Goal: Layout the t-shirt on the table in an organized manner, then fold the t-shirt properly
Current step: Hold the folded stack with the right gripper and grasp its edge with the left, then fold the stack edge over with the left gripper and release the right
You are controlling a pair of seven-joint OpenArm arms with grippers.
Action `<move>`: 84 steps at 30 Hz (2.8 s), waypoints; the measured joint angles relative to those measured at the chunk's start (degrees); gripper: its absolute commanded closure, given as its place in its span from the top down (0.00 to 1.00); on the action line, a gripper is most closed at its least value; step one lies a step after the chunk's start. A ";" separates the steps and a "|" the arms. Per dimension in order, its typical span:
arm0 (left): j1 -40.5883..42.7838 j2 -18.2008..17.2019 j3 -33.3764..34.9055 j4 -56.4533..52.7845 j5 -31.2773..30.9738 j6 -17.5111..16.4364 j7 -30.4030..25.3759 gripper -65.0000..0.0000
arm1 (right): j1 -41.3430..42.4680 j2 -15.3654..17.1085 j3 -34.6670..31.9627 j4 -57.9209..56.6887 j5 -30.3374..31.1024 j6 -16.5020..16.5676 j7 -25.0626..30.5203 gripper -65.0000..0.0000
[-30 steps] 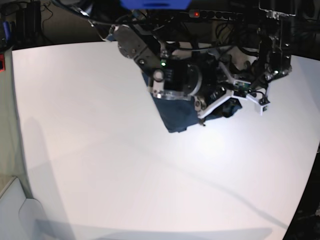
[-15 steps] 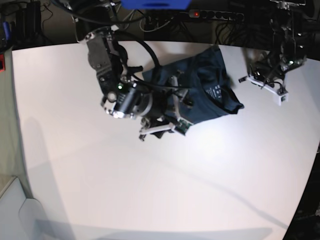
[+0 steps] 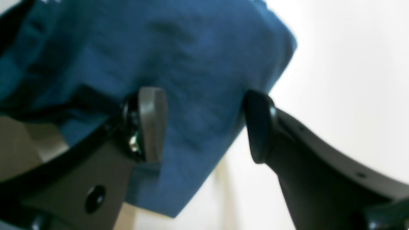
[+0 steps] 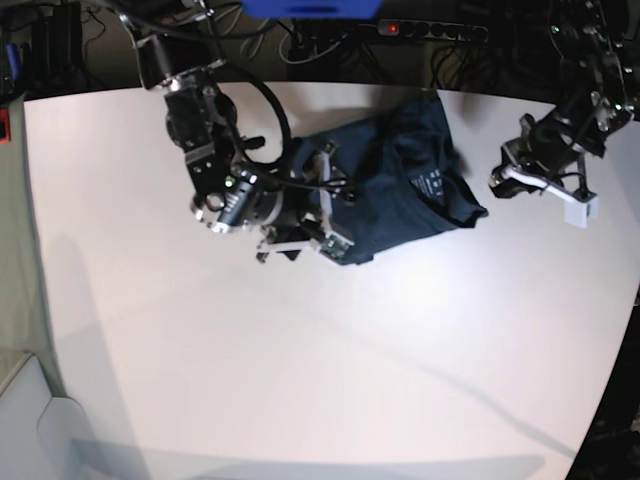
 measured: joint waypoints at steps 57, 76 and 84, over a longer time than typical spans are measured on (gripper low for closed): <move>-0.46 6.45 -5.75 -14.47 -8.13 -16.48 -1.60 0.50 | -0.02 3.13 -0.09 -0.48 -0.13 -0.02 -0.02 0.60; -3.50 7.87 -0.72 -20.48 0.00 -16.59 -2.10 0.69 | 0.44 3.32 -0.11 -0.48 -0.13 0.00 -0.07 0.60; -8.13 8.07 1.42 -28.68 -3.28 -19.02 -4.24 0.69 | 1.36 3.32 -0.11 -0.48 -0.15 0.00 -0.09 0.60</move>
